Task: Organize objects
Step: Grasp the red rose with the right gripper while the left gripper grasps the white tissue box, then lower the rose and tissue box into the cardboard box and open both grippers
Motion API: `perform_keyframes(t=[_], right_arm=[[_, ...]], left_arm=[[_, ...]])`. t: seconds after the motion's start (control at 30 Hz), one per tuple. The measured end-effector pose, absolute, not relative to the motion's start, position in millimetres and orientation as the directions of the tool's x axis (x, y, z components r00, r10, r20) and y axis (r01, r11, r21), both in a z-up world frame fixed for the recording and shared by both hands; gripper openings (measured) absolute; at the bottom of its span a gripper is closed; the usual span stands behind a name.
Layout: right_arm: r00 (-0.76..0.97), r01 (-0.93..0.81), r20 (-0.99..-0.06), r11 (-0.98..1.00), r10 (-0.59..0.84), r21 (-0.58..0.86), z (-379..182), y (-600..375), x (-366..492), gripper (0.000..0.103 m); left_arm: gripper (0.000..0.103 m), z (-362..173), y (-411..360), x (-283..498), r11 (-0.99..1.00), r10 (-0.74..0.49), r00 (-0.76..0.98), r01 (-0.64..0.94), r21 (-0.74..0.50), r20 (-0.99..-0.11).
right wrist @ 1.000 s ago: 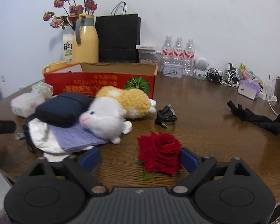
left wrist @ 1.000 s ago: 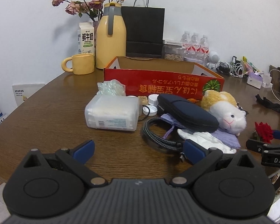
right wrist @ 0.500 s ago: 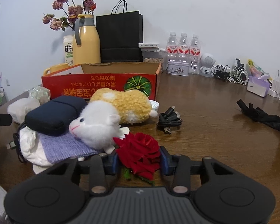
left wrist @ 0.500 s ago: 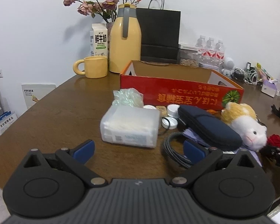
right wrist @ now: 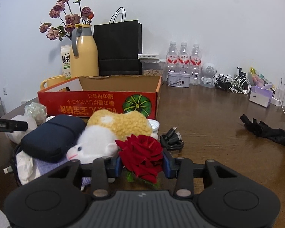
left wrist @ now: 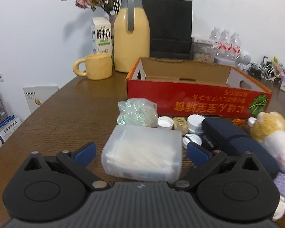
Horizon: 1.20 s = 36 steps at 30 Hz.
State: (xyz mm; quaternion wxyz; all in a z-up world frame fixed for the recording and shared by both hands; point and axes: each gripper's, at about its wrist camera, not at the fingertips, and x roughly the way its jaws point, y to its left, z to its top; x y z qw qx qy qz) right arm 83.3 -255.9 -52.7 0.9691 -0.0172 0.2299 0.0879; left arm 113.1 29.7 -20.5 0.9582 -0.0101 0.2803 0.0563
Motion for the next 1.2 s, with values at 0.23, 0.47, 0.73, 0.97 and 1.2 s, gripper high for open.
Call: perform_keyframes(t=[0.23,0.47,0.73,0.97,1.2], right_arm=[[0.877,-0.170,-0.455,0.985,0.152,0.002,-52,-251,91,0.039],[0.880,-0.173,-0.451,0.985,0.153,-0.004,-51,-247,88,0.039],[0.892,-0.187,-0.421,0.982,0.163,-0.016,-40,-243,87,0.039],[0.913,-0.225,-0.358,0.974,0.197,-0.036,-19,-232,108,0.039],[0.929,-0.274,-0.279,0.959,0.246,-0.069,11,-205,156,0.039]], left_arm=[[0.098,-30,36,127,0.996,0.052,0.812,-0.087,-0.033,-0.581],[0.086,-27,38,118,0.995,0.037,0.833,-0.080,-0.054,-0.553],[0.085,-9,31,98,0.998,0.024,0.890,-0.051,-0.048,-0.455],[0.085,24,16,107,1.000,0.000,0.938,-0.008,-0.020,-0.347],[0.085,49,1,152,1.000,0.000,0.962,-0.002,-0.006,-0.272]])
